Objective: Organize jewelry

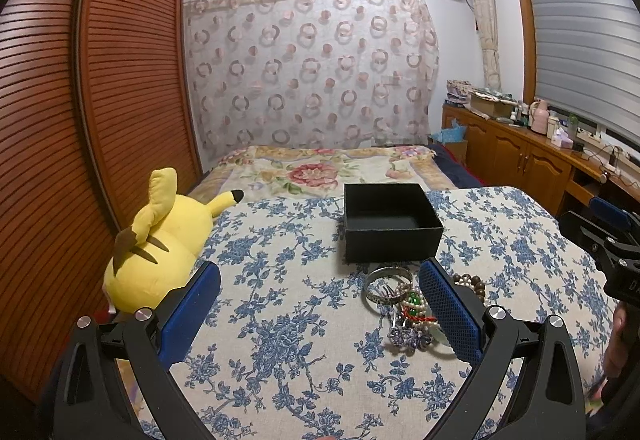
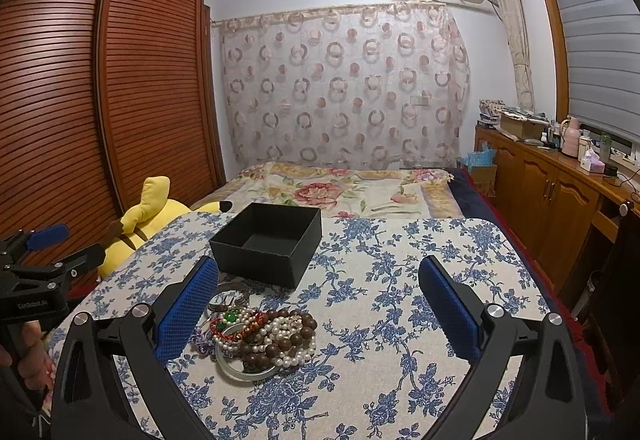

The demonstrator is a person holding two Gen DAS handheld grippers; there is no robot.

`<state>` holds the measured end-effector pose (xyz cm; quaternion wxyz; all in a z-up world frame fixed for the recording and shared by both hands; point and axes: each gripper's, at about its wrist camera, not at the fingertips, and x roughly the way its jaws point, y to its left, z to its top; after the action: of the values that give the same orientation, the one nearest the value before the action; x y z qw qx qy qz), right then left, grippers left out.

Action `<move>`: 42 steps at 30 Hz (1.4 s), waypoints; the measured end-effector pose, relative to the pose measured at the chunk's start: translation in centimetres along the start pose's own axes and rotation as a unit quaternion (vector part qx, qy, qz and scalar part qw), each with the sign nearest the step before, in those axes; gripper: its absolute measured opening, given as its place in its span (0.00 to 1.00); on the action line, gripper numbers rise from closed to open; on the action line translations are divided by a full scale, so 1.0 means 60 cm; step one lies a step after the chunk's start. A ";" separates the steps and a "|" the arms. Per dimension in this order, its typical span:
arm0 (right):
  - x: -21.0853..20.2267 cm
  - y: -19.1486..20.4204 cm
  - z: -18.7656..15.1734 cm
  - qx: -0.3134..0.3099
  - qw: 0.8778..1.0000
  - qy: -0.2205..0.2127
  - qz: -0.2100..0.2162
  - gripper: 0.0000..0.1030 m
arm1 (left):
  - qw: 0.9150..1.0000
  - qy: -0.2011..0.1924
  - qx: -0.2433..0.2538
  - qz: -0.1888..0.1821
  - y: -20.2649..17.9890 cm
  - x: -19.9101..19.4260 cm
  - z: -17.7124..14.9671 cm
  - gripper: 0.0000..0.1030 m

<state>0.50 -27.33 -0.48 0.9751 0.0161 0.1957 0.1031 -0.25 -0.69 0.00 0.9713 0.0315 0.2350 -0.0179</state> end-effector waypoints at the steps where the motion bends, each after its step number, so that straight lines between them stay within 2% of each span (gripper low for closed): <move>1: 0.000 0.000 0.000 0.000 1.000 0.000 0.000 0.98 | 1.000 0.000 -0.001 0.000 0.001 0.000 0.000 0.94; 42: -0.003 0.002 0.001 0.000 1.000 -0.001 0.001 0.98 | 1.000 -0.004 -0.002 -0.001 -0.001 -0.003 0.002 0.94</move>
<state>0.30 -27.24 -0.36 0.9751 0.0161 0.1951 0.1041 -0.37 -0.74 0.18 0.9723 0.0291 0.2314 -0.0185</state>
